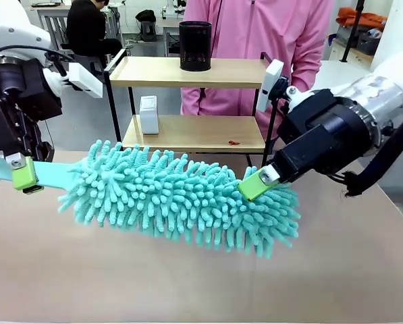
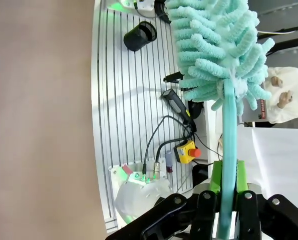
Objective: Clean the shelf.
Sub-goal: Hand the Duster back to the human.
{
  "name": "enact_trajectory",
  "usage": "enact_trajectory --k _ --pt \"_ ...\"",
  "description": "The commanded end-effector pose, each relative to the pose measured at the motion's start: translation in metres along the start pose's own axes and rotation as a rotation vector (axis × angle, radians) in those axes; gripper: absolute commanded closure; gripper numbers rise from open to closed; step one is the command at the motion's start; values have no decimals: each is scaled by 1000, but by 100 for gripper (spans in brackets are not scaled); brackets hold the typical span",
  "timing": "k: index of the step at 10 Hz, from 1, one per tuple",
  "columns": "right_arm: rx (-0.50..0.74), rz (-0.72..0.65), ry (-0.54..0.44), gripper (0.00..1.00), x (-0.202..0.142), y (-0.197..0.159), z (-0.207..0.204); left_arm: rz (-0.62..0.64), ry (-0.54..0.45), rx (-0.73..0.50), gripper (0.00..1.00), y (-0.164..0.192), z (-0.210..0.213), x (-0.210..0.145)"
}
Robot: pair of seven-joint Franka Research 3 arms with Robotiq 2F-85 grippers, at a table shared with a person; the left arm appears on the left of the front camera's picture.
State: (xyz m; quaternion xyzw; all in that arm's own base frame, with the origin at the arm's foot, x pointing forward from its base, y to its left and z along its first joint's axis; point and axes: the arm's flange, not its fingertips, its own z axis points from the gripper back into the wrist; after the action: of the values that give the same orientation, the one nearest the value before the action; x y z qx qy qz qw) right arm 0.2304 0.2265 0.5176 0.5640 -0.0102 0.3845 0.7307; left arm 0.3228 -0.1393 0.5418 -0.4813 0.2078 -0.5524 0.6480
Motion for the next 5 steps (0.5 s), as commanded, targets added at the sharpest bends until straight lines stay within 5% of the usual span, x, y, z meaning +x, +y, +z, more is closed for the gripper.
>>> enact_trajectory --k 1,2,3,4,5 --pt "3 29 27 60 -10 -5 2 4 -5 -18 88 -9 7 -1" --pt "7 29 26 60 -11 -4 1 3 2 -17 88 -9 6 -1" --pt "12 33 28 100 -11 -4 1 7 10 -14 88 -9 5 0" --pt "16 33 26 65 -12 -5 1 8 14 -10 88 -9 4 0" --pt "21 36 25 100 -12 -5 1 10 15 -9 88 -10 4 -1"
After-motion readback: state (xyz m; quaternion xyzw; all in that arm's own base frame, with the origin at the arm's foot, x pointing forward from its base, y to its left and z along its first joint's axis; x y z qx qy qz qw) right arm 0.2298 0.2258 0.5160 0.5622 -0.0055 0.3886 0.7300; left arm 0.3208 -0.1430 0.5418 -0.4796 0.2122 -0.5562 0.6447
